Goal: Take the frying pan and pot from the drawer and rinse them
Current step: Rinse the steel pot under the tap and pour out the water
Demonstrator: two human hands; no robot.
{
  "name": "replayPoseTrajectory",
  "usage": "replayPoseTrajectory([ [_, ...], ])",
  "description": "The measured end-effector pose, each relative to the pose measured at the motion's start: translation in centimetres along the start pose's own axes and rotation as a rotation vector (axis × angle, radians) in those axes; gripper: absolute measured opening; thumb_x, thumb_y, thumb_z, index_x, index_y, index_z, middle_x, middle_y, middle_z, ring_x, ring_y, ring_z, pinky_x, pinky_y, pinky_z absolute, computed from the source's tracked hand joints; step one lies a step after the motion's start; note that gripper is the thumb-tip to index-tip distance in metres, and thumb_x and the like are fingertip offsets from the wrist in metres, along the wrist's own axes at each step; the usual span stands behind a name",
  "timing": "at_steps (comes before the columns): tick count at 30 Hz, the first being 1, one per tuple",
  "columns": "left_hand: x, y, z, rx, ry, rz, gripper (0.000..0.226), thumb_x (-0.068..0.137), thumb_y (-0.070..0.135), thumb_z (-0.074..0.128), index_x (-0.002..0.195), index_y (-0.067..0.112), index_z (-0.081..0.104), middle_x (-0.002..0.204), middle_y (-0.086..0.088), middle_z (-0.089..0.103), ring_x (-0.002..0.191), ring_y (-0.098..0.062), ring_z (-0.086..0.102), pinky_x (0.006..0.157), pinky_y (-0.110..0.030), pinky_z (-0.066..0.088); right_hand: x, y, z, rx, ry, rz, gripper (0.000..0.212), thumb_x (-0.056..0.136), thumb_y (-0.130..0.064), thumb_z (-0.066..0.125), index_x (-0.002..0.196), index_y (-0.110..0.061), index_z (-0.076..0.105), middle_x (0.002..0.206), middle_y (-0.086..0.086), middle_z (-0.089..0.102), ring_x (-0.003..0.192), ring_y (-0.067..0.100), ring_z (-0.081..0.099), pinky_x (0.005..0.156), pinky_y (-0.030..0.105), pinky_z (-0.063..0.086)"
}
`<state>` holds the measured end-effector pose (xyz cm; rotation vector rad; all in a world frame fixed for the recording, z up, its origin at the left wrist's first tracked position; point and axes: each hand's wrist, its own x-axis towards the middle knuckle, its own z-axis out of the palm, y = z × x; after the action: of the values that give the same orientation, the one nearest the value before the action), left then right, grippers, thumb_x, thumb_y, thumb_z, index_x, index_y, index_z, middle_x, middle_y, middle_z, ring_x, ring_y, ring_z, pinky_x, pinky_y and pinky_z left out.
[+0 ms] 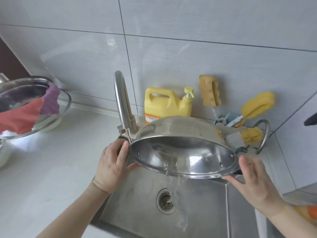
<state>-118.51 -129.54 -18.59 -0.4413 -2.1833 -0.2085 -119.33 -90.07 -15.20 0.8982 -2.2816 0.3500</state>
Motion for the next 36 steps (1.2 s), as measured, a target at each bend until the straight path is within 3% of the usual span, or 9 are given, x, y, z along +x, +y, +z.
replayPoseTrajectory([
  [8,0.6,-0.2,-0.4,-0.029,-0.039,-0.017,0.111,0.078,0.052,0.070,0.155,0.015,-0.001,0.118,-0.019,0.043,0.101,-0.032,0.049,0.081,-0.039,0.045,1.9,-0.2,-1.7,0.034,-0.021,0.033,0.078,0.093,-0.040,0.059,0.152,-0.019,0.013,0.107,0.015,0.042,0.089,0.028,0.044,0.072,0.032,0.051],
  [11,-0.5,-0.4,0.0,-0.131,-0.276,-0.133,0.116,0.075,0.066,0.064,0.156,0.013,0.000,0.124,-0.018,0.042,0.101,-0.032,0.053,0.081,-0.041,0.053,1.7,0.1,-1.2,0.105,-0.324,0.238,0.139,0.053,-0.021,0.096,0.157,-0.029,0.004,0.110,0.004,0.040,0.090,0.023,0.048,0.077,0.031,0.050],
  [13,-1.3,-0.7,0.1,-0.200,-0.496,-0.212,0.129,0.065,0.075,0.065,0.156,0.017,-0.006,0.128,-0.013,0.039,0.100,-0.032,0.058,0.081,-0.042,0.057,2.1,0.1,-0.8,0.199,-0.567,0.381,0.153,0.046,-0.023,0.099,0.151,-0.050,-0.009,0.113,-0.012,0.032,0.094,0.012,0.051,0.078,0.025,0.044],
  [16,-1.9,-1.4,-0.1,-0.290,-0.860,-0.320,0.146,0.052,0.071,0.078,0.150,0.035,-0.024,0.137,0.001,0.026,0.105,-0.026,0.058,0.091,-0.033,0.050,2.3,0.5,0.5,0.395,-0.795,0.508,0.145,0.054,-0.034,0.095,0.137,-0.069,-0.019,0.125,-0.024,0.025,0.103,-0.007,0.041,0.091,0.025,0.041],
  [19,-1.8,-2.7,-0.5,-0.366,-1.162,-0.394,0.151,0.050,0.063,0.086,0.146,0.043,-0.029,0.140,0.010,0.017,0.114,-0.017,0.054,0.100,-0.027,0.043,3.3,0.4,1.9,0.528,-0.919,0.584,0.145,0.045,-0.041,0.094,0.137,-0.070,-0.014,0.130,-0.019,0.035,0.108,-0.002,0.045,0.099,0.030,0.044],
  [24,-0.9,-5.7,-1.7,-0.487,-1.391,-0.510,0.145,0.047,0.057,0.090,0.145,0.056,-0.017,0.134,0.018,0.024,0.124,-0.009,0.042,0.106,-0.032,0.041,5.0,-0.8,3.6,0.807,-1.009,0.620,0.131,0.047,-0.017,0.092,0.128,-0.081,0.011,0.118,-0.008,0.064,0.096,0.020,0.060,0.092,0.044,0.053],
  [29,2.3,-7.8,-3.9,-0.537,-1.639,-0.509,0.107,0.063,0.042,0.089,0.142,0.056,0.018,0.142,0.015,0.037,0.126,-0.004,0.037,0.110,-0.029,0.030,5.3,-1.7,5.2,1.063,-1.288,0.712,0.111,0.064,0.005,0.079,0.140,-0.057,0.028,0.119,0.016,0.064,0.081,0.013,0.056,0.066,0.038,0.048],
  [33,5.2,-9.6,-5.4,-0.545,-1.787,-0.505,0.088,0.059,0.049,0.079,0.139,0.048,0.040,0.128,0.005,0.058,0.078,0.002,0.058,0.068,-0.020,0.049,3.3,-2.6,7.6,1.313,-1.407,0.703,0.097,0.067,0.008,0.067,0.133,-0.059,0.046,0.144,0.027,0.037,0.113,0.026,0.046,0.075,0.040,0.034],
  [36,7.5,-10.8,-6.5,-0.416,-1.775,-0.547,0.097,0.057,0.054,0.077,0.144,0.037,0.039,0.127,-0.002,0.060,0.056,0.008,0.053,0.062,-0.018,0.047,1.3,-4.1,9.9,1.493,-1.370,0.685,0.102,0.070,0.015,0.061,0.145,-0.049,0.037,0.152,0.024,0.032,0.138,0.052,0.029,0.083,0.044,0.031],
])
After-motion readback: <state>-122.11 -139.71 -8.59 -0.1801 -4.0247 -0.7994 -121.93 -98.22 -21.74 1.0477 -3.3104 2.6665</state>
